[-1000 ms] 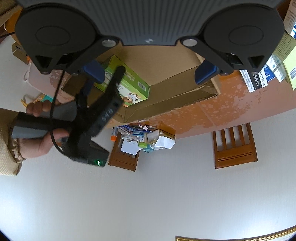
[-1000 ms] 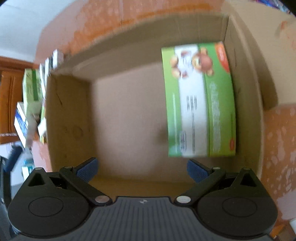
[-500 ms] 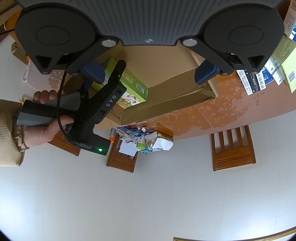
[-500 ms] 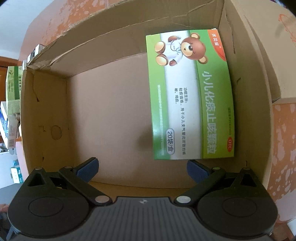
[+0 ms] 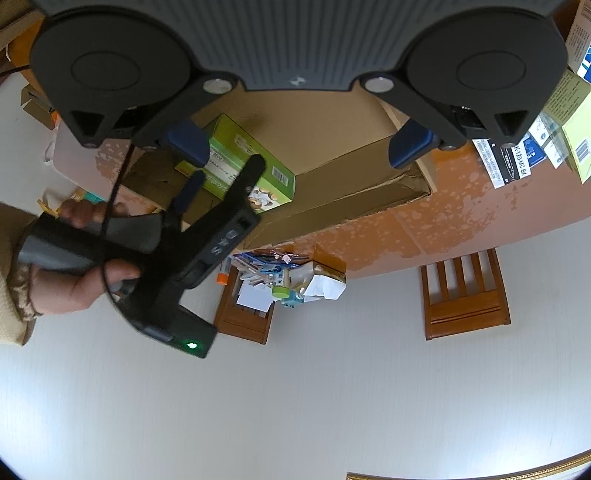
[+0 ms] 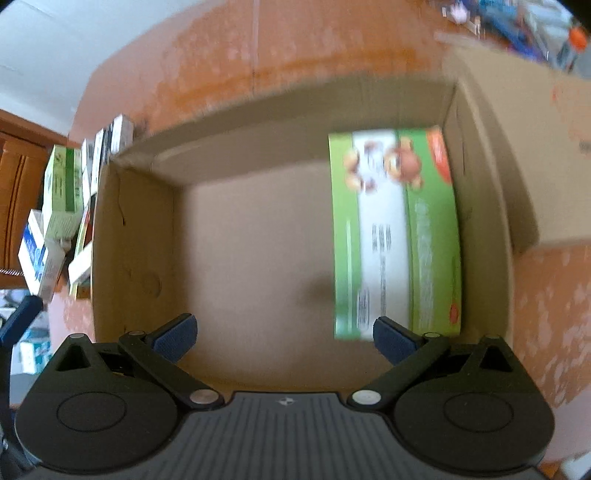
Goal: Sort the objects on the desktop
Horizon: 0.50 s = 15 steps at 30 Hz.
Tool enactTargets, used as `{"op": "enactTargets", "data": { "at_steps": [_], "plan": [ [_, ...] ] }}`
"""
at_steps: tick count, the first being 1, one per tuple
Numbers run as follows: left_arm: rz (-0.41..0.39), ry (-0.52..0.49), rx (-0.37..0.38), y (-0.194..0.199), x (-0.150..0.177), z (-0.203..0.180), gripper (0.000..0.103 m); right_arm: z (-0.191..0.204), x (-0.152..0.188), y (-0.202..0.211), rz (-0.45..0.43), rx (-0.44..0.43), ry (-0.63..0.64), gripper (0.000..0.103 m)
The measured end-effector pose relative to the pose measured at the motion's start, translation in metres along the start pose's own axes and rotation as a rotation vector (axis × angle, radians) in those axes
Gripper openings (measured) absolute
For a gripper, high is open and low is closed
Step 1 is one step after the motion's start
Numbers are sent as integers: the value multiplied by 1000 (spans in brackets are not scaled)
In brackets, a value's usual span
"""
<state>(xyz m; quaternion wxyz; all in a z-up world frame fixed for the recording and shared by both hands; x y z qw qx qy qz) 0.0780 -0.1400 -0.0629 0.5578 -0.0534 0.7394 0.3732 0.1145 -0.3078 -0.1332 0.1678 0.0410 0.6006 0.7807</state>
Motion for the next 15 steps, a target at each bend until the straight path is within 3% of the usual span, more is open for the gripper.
{"op": "enactTargets", "data": {
  "at_steps": [8, 15],
  "plan": [
    [16, 0, -25, 5, 2, -2, 103, -13, 2, -25, 9, -21, -17, 103],
    [0, -9, -97, 13, -2, -2, 103, -14, 2, 0, -68, -58, -12, 103]
  ]
}}
Point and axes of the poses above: each gripper's, at about its wrist camera, not at the fingertips, and y roughly against the way its jaws point, z to its left, x to its underside, the point moved 8 cm from there along -y, roughly the way its jaws point, and after that the axes turned 1 degree about y, right-handed, at the moved point
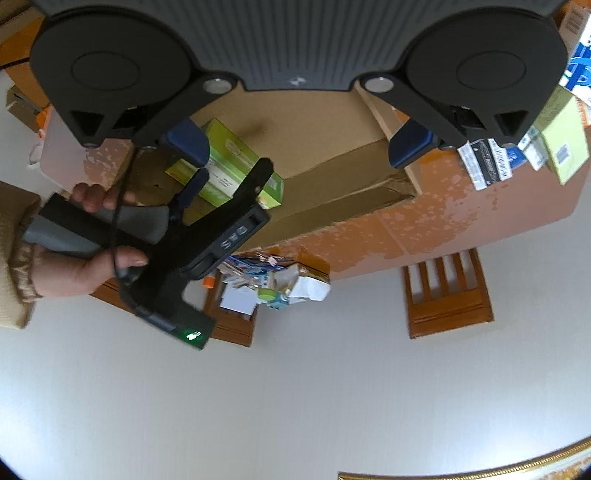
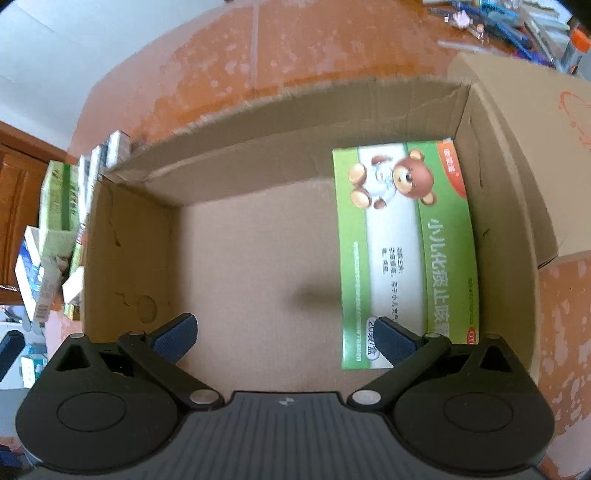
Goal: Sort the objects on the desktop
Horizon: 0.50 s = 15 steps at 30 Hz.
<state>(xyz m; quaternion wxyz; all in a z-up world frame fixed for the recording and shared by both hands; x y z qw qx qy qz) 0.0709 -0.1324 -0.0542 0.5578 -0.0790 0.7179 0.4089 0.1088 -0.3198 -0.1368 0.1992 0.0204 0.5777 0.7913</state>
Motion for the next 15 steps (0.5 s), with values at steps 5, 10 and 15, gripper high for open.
{"op": "enactTargets", "data": {
  "at_steps": [5, 10, 15],
  "plan": [
    [-12, 45, -92, 10, -1, 4, 103, 11, 7, 35, -135, -20, 67, 103],
    [-26, 116, -180, 28, 3, 5, 103, 22, 9, 72, -271, -65, 165, 103],
    [-17, 176, -276, 47, 18, 7, 103, 41, 0, 82, -342, -155, 186, 103]
  ]
}}
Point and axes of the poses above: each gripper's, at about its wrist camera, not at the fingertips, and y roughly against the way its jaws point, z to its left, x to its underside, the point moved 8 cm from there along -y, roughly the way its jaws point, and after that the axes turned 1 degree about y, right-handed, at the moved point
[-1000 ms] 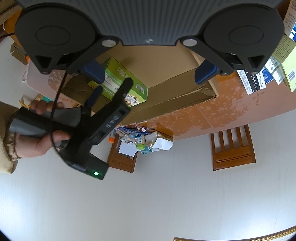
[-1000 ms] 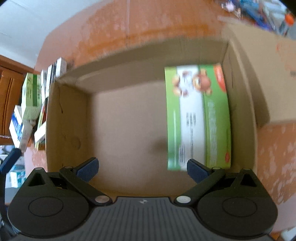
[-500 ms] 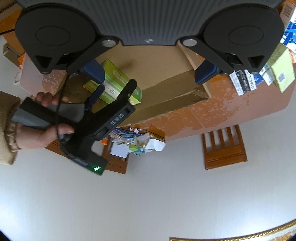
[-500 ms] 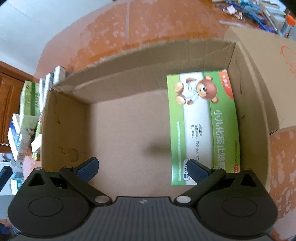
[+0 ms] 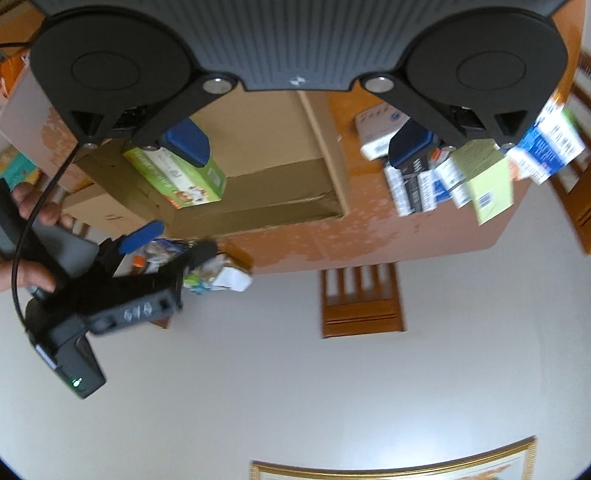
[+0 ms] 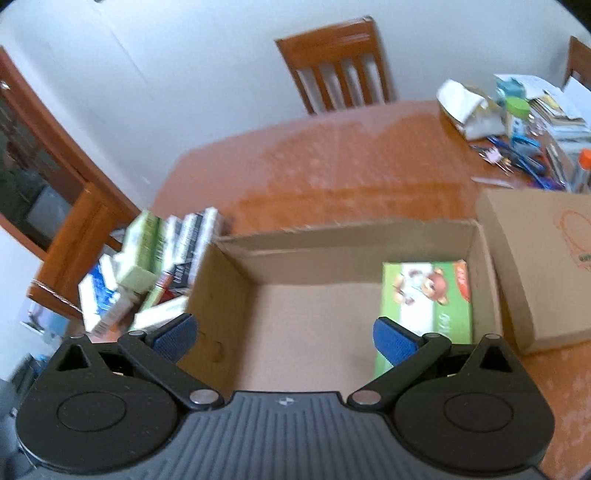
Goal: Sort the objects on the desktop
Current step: 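Withdraw the right gripper from the cardboard box toward the medicine pile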
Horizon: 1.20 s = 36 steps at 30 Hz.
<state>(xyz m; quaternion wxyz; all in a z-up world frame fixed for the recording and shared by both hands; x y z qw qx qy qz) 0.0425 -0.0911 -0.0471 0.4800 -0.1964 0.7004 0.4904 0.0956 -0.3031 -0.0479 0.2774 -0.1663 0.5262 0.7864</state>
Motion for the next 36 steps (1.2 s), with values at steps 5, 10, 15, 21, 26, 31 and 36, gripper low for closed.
{"op": "enactTargets", "data": {
  "at_steps": [5, 10, 15, 21, 26, 31, 36],
  "plan": [
    [32, 67, -111, 17, 18, 13, 103, 13, 0, -3, -19, -95, -13, 103],
    [43, 110, -225, 34, 24, 31, 103, 8, -3, 1, -39, -127, -39, 103],
    [68, 157, -193, 30, 34, 55, 103, -22, -10, 27, -133, -42, -118, 103],
    [87, 78, -66, 16, 28, 82, 103, -47, 2, 60, -256, 142, -273, 103],
    [92, 42, 4, 9, 25, 115, 103, -9, 8, 52, -302, 179, -313, 103],
    [117, 6, 48, 6, 31, 140, 103, 64, 5, 11, -252, 121, -238, 103],
    [124, 18, 82, 7, 38, 160, 103, 126, -4, -29, -173, 82, -151, 103]
  ]
}}
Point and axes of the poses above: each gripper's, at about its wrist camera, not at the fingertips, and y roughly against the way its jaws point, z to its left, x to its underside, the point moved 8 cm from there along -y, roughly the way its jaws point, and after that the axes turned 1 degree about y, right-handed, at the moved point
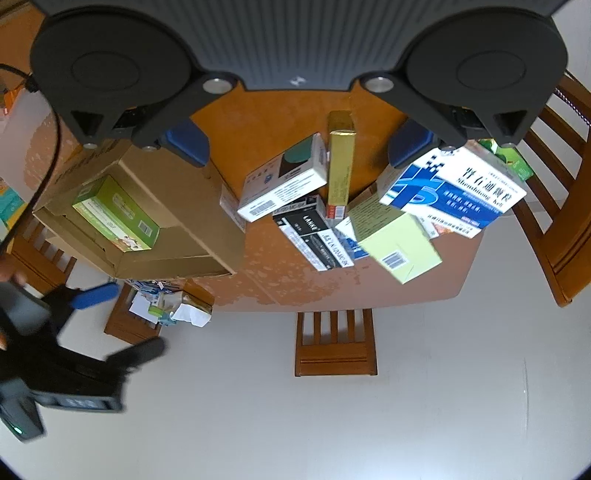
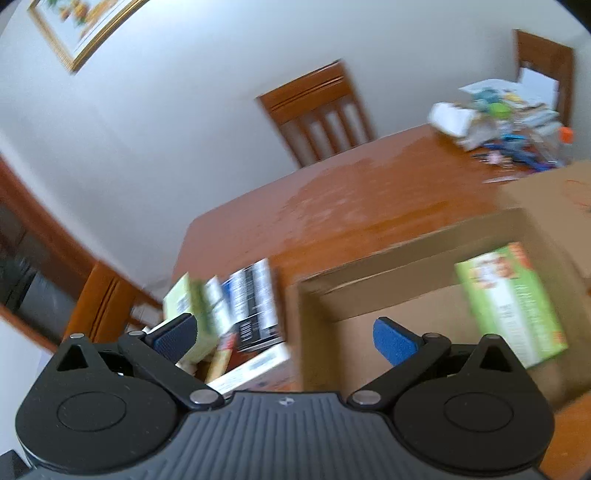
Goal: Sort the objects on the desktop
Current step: 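Withdraw the right gripper from the cardboard box toward the medicine pile, then grasp the pale yellow-green barcode box with the right gripper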
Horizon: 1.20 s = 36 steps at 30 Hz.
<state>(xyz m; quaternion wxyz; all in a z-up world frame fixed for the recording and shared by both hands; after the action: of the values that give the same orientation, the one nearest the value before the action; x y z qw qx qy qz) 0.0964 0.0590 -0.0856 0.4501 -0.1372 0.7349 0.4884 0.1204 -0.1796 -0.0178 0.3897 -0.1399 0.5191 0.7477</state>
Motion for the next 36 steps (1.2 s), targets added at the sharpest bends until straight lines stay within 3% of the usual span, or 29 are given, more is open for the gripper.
{"op": "enactTargets", "data": {
  "at_steps": [10, 17, 23, 28, 32, 36],
  "plan": [
    [9, 54, 2, 10, 14, 39, 103, 98, -7, -65, 84, 39, 240, 103],
    [12, 59, 6, 9, 19, 51, 103, 137, -9, -109, 122, 92, 394, 103],
    [9, 55, 11, 7, 24, 58, 103, 160, 1, -150, 182, 123, 423, 103],
    [39, 60, -1, 3, 30, 66, 103, 198, 23, -157, 161, 97, 500, 103],
    [58, 34, 1, 0, 33, 66, 103, 208, 37, -153, 148, 87, 543, 103],
    [59, 14, 14, -4, 32, 60, 103, 189, 31, -151, 145, 127, 535, 103]
  ]
}}
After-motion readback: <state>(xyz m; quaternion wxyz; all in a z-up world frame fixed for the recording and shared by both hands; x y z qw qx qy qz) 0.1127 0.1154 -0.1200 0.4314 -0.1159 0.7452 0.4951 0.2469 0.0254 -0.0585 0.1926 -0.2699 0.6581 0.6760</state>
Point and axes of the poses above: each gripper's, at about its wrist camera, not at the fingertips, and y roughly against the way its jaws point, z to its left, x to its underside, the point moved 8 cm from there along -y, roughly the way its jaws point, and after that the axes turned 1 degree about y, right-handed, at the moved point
